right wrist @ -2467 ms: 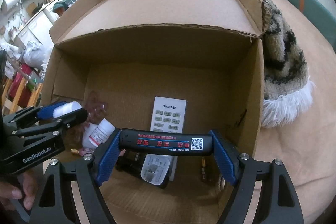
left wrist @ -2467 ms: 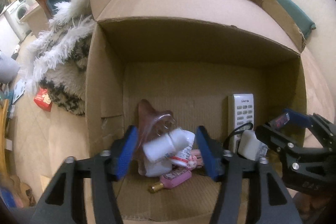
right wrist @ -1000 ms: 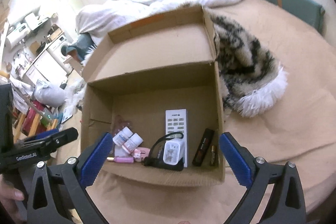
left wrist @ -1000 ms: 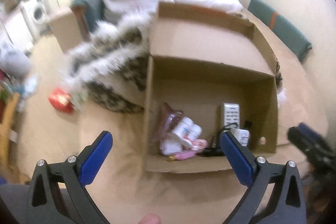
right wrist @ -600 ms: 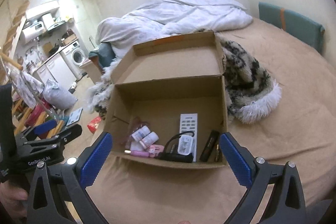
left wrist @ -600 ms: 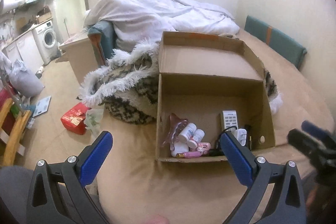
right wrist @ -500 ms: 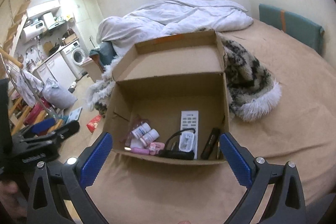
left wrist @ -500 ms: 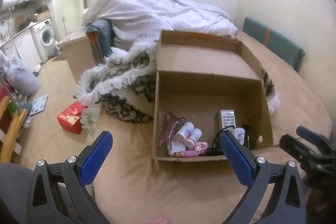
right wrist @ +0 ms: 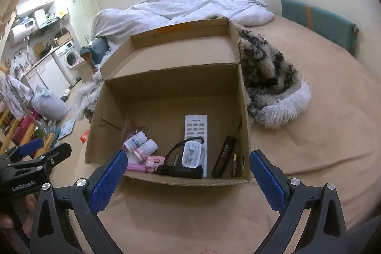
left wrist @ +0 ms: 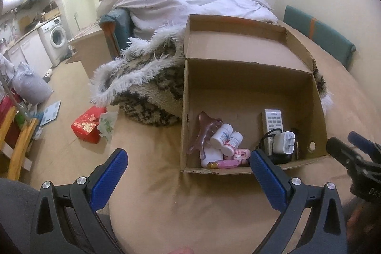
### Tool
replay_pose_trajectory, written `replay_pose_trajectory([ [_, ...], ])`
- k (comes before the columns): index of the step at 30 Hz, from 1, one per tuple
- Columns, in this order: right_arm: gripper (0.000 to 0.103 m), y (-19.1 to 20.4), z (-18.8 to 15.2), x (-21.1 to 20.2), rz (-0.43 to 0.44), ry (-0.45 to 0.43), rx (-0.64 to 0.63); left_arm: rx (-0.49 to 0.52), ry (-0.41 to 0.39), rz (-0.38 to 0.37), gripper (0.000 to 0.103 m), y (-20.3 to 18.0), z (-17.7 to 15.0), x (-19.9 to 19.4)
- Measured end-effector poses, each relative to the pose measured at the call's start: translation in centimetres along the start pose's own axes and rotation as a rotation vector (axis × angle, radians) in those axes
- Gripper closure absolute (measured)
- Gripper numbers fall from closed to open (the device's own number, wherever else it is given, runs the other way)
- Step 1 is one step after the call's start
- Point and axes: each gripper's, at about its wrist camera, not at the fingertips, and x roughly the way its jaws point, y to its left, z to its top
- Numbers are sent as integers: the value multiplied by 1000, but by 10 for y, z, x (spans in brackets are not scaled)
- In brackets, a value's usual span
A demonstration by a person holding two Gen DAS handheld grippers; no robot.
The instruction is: Organize rigid objects
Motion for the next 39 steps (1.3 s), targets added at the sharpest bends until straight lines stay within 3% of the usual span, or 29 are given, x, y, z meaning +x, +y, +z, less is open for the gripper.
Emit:
replay_pose_trajectory([
  [39,0,-2,-1,1,3,14,12,2,6,-8,1,-1,0,0],
])
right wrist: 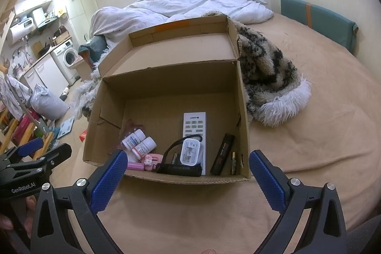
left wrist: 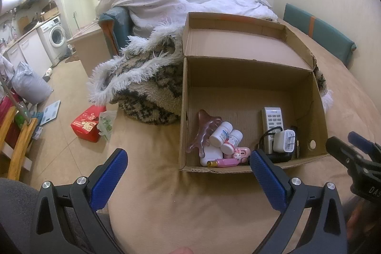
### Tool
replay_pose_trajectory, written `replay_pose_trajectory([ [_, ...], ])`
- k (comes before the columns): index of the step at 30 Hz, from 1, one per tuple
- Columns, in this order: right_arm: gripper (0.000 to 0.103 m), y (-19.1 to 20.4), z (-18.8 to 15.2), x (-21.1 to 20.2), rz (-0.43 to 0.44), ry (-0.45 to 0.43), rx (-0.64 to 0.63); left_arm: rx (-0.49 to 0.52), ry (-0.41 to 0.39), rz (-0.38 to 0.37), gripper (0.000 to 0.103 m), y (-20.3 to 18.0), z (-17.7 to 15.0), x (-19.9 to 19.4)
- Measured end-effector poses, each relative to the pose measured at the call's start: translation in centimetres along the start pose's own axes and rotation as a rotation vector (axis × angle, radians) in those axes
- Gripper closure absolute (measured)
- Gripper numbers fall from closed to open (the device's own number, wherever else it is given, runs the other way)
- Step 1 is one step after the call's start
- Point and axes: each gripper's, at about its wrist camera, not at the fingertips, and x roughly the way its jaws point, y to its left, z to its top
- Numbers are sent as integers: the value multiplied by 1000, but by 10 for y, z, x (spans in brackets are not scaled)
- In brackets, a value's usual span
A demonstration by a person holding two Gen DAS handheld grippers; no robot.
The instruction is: Organize rigid objects
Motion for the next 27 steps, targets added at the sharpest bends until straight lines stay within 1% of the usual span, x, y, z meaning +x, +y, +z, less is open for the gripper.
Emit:
replay_pose_trajectory([
  [1,0,0,0,0,1,0,1,-2,0,-9,1,0,0,0],
  [4,0,0,0,0,0,1,-1,0,-4,4,1,0,0,0],
  [11,0,1,-1,0,1,5,-8,0,-10,7,1,-2,0,1],
  [27,0,3,-2,4,0,21,-12,4,14,-1,1,-1,-1,4],
])
